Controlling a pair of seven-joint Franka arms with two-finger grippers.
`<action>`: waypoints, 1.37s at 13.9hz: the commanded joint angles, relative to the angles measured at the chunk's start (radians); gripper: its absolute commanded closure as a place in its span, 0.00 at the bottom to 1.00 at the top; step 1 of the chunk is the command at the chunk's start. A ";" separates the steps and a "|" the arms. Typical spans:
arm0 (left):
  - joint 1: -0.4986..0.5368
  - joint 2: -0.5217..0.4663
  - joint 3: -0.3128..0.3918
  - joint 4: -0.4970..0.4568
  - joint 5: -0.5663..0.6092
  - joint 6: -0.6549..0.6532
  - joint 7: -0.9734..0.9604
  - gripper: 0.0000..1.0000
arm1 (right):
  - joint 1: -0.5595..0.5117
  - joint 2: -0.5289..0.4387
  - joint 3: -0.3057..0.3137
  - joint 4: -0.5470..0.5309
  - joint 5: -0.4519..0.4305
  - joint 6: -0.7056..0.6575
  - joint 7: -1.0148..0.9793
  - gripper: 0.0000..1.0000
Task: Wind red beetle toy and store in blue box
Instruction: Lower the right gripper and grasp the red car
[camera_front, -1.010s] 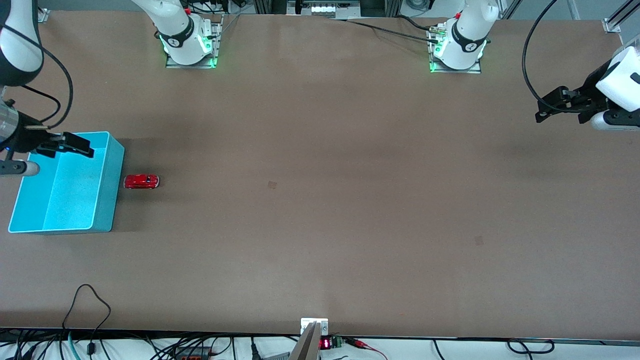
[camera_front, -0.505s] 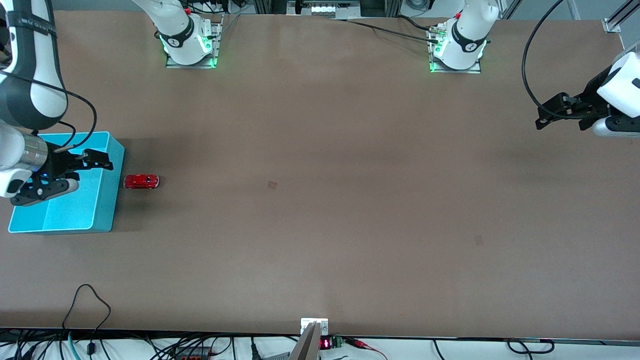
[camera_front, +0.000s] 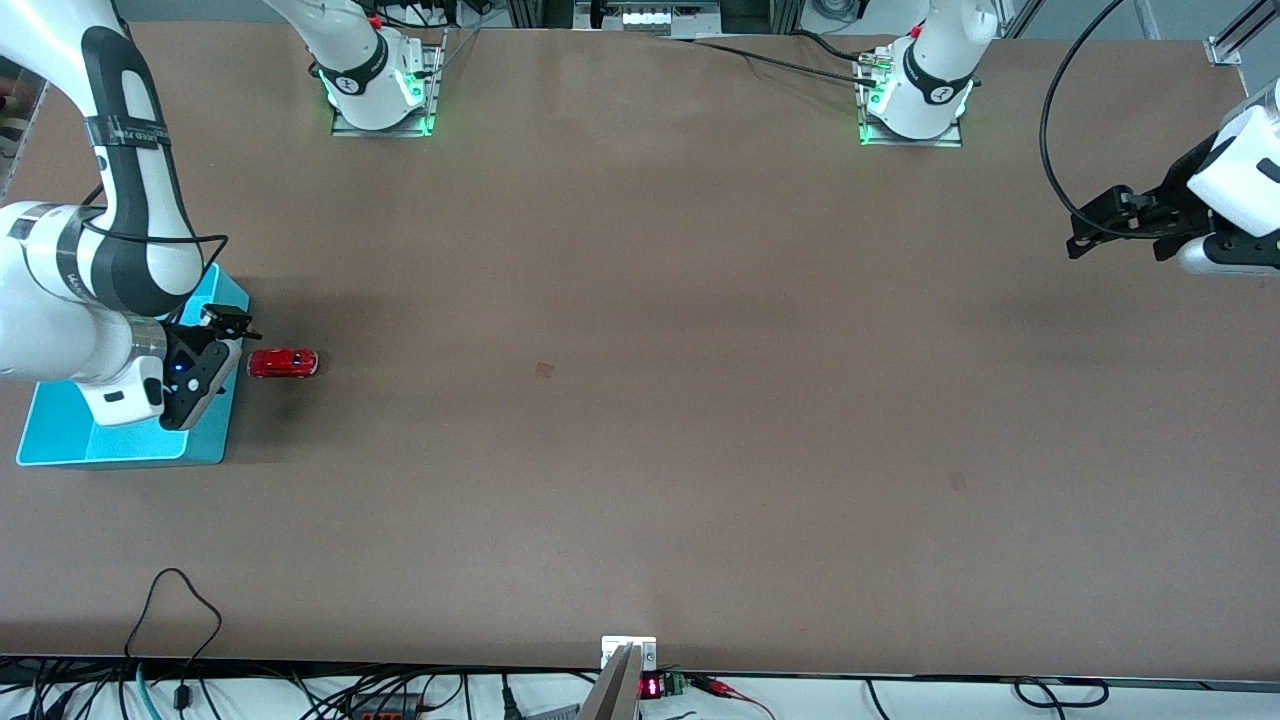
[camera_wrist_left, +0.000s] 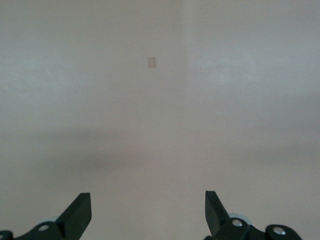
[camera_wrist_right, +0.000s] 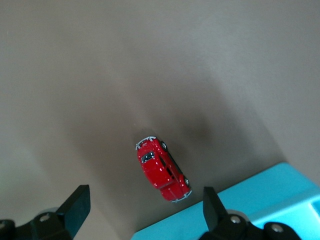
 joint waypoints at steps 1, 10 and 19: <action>-0.002 0.017 0.001 0.035 -0.006 -0.024 -0.008 0.00 | -0.007 -0.026 0.004 -0.092 0.013 0.062 -0.180 0.00; -0.007 0.017 0.001 0.035 -0.006 -0.024 -0.008 0.00 | -0.030 -0.102 0.004 -0.417 0.015 0.432 -0.425 0.00; 0.001 0.020 0.003 0.035 -0.009 -0.022 -0.005 0.00 | -0.034 -0.060 0.004 -0.526 0.015 0.696 -0.508 0.00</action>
